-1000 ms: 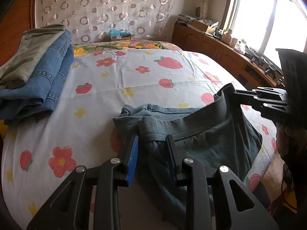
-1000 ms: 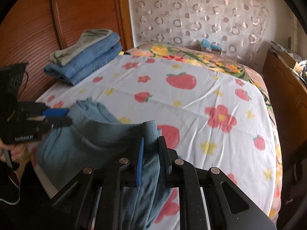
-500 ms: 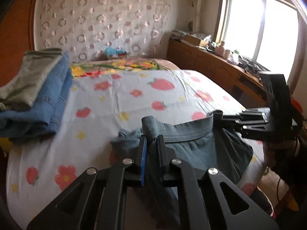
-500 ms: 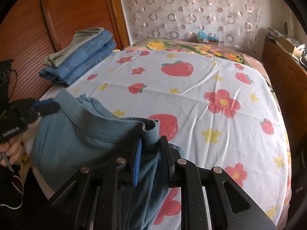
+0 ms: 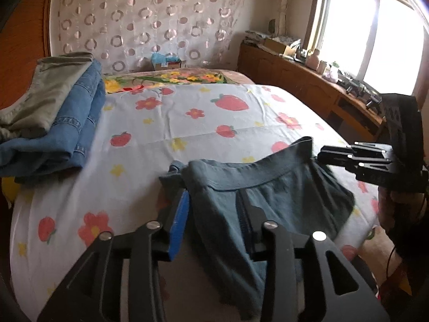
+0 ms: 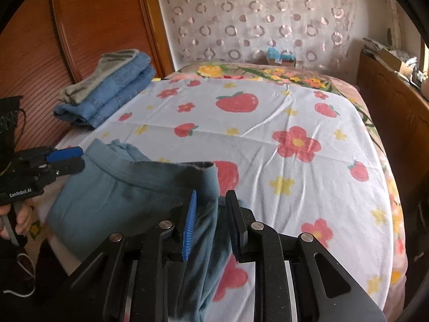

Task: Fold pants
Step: 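Open both grippers and lift them off the folded shorts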

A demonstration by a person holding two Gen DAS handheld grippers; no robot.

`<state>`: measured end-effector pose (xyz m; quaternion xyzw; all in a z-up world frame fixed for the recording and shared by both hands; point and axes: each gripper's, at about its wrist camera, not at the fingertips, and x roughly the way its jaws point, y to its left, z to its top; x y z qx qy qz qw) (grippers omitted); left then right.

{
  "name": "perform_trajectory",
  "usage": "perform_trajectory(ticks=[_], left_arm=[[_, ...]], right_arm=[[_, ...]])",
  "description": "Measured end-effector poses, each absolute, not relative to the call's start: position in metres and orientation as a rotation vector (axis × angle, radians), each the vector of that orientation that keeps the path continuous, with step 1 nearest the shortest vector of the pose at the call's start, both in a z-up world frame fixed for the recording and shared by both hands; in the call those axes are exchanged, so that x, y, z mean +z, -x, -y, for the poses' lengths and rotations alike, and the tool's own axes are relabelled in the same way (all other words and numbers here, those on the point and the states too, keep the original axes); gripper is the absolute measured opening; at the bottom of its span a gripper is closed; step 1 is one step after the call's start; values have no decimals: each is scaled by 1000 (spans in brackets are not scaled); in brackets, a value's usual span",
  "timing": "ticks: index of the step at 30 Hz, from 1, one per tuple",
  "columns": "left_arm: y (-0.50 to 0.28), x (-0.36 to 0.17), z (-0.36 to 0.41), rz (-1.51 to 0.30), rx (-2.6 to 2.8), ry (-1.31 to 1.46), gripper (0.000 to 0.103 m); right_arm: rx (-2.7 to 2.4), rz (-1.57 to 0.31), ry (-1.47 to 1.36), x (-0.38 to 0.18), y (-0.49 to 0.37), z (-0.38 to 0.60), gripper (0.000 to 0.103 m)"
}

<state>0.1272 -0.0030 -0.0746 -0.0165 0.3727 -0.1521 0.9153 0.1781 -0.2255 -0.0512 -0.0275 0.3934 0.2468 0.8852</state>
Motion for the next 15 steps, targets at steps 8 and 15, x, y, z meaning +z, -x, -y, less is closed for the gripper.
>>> perform_trajectory(ticks=[8, 15], left_arm=[[-107, -87, 13, -792, -302, -12, 41], [-109, -98, 13, -829, -277, -6, 41]], right_arm=[[526, -828, 45, -54, -135, 242, 29], [538, -840, 35, -57, -112, 247, 29]])
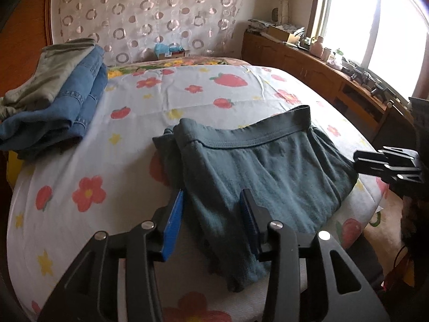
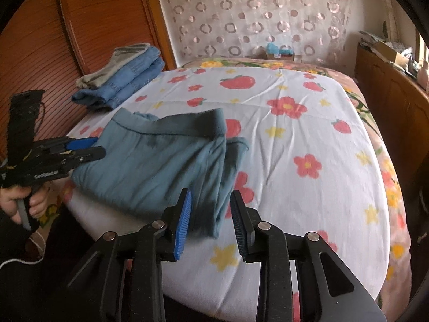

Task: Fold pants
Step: 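Open both grippers and lift them off the folded shorts, then move both grippers back over the folded shorts' edge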

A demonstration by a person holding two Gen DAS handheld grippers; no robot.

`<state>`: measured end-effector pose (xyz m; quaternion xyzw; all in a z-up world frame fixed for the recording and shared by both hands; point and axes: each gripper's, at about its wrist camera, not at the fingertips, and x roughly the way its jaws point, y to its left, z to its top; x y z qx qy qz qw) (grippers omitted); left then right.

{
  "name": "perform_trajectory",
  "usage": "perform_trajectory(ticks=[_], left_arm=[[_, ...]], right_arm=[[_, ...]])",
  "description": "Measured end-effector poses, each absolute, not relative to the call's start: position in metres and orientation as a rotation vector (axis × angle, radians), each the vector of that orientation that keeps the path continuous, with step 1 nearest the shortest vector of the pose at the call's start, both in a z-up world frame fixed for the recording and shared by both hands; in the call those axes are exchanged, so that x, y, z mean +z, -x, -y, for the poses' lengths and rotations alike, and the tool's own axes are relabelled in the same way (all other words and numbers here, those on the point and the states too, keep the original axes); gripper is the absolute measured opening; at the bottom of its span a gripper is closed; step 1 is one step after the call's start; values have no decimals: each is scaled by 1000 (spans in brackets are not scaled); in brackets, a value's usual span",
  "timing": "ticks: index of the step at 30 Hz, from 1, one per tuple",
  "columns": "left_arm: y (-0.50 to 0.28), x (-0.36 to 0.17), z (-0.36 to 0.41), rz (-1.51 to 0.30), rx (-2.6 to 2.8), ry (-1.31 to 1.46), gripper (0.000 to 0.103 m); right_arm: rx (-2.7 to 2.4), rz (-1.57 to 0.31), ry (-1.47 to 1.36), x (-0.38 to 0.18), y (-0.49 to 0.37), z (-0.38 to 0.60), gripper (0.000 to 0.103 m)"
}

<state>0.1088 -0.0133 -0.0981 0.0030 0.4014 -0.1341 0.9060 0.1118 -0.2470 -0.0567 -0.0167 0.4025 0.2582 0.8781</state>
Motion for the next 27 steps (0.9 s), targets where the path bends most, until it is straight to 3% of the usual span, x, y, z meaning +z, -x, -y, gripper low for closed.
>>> perform_trajectory(ticks=[8, 9, 11, 17, 27], left_arm=[[-110, -108, 14, -853, -272, -3, 41], [-110, -108, 14, -853, -271, -3, 41], [-110, -110, 14, -853, -271, -3, 41], [-110, -111, 13, -856, -273, 5, 42], [-108, -111, 12, -842, -275, 10, 46]], right_arm=[[551, -868, 63, -68, -107, 243, 29], [556, -872, 70, -68, -107, 242, 27], [575, -875, 82, -69, -105, 241, 14], [569, -855, 79, -68, -100, 246, 4], [548, -845, 51, -64, -98, 257, 4]])
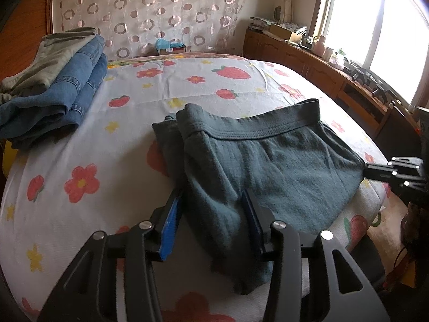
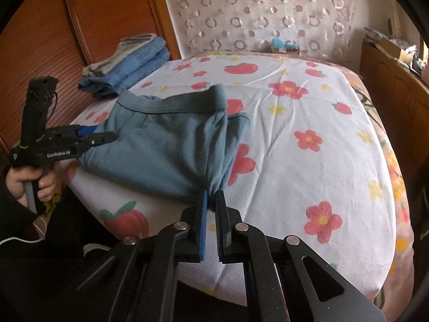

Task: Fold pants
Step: 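Move both grippers back over the folded shorts' edge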

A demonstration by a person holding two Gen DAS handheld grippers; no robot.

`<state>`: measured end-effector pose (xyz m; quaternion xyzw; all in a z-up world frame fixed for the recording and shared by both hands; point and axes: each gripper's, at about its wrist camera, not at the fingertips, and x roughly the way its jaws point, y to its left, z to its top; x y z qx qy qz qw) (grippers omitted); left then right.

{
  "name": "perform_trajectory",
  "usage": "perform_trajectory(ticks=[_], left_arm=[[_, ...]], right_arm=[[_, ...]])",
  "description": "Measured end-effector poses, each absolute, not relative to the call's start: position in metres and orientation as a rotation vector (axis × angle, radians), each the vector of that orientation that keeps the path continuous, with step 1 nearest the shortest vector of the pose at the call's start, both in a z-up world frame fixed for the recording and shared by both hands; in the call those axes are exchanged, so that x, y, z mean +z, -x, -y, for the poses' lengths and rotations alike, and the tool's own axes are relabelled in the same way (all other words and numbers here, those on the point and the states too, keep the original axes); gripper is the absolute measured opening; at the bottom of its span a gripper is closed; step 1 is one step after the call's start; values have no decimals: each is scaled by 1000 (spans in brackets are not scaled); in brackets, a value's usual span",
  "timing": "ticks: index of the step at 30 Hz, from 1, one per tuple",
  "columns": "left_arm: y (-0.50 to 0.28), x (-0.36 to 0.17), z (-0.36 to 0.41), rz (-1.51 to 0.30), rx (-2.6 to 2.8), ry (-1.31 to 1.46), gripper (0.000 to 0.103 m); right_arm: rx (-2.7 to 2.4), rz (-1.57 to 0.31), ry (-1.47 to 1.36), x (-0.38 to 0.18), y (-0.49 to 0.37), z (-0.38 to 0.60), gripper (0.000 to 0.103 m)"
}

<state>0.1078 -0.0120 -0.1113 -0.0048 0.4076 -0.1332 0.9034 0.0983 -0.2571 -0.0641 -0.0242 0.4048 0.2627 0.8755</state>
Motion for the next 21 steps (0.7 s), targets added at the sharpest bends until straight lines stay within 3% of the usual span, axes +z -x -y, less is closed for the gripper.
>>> perform_trajectory(ticks=[2, 4, 5, 6, 21], left_arm=[[-108, -111, 11, -842, -276, 13, 47], [-108, -111, 10, -850, -274, 18, 47], [-108, -109, 10, -854, -274, 28, 47], [-109, -108, 8, -852, -275, 35, 47], [-149, -93, -16, -846, -249, 118, 47]], right_arm=[[536, -829, 56, -57, -100, 257, 13], [527, -821, 58, -53, -104, 256, 32], [515, -819, 61, -51, -108, 254, 50], [501, -816, 65, -50, -113, 252, 58], [461, -905, 50, -76, -180, 223, 60]])
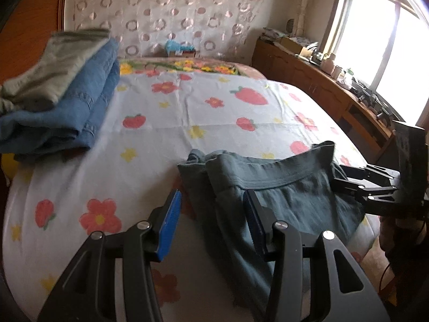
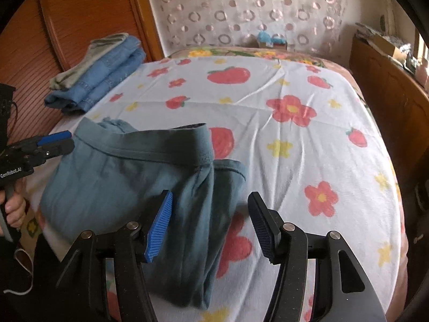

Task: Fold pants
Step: 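Move both grippers back over the folded shorts' edge, then close both grippers on the folded blue-grey shorts' edge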

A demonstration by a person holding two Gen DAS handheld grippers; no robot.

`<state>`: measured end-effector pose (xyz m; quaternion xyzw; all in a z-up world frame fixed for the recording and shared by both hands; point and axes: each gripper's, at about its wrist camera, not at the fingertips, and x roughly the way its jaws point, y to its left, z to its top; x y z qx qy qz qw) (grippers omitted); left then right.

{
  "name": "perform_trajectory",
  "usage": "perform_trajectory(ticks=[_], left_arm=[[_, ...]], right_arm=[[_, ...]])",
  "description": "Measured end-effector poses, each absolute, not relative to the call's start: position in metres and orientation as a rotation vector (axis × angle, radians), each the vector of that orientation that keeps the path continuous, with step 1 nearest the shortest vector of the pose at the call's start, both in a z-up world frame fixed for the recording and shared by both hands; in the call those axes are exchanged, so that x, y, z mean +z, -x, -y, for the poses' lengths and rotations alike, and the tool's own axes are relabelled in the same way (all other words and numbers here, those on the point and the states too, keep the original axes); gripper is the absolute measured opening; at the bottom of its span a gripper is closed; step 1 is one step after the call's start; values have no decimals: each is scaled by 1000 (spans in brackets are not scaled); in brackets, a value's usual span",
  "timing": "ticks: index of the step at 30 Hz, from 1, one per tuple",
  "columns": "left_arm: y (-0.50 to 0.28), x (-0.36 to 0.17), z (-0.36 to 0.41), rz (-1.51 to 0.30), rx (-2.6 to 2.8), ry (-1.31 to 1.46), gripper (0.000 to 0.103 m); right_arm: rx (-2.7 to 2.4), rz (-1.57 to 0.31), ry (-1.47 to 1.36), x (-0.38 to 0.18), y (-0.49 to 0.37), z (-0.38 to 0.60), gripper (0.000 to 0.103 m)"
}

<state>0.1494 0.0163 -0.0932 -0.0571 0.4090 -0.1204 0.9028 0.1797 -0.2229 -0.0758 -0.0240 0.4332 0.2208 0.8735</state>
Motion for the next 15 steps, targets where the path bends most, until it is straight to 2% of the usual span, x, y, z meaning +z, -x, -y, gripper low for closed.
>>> perform_trajectory(ticks=[8, 10, 12, 15], left_arm=[[-159, -108, -16, -877, -262, 146, 47], [-159, -109, -15, -871, -272, 143, 47], [-160, -109, -17, -871, -279, 145, 47], [-161, -109, -17, -866, -299, 155, 40]], right_arm=[[481, -897, 56, -76, -181, 218, 61], [483, -895, 69, -77, -180, 216, 56], [487, -894, 87, -77, -180, 214, 37], [506, -903, 77, -77, -182, 215, 22]])
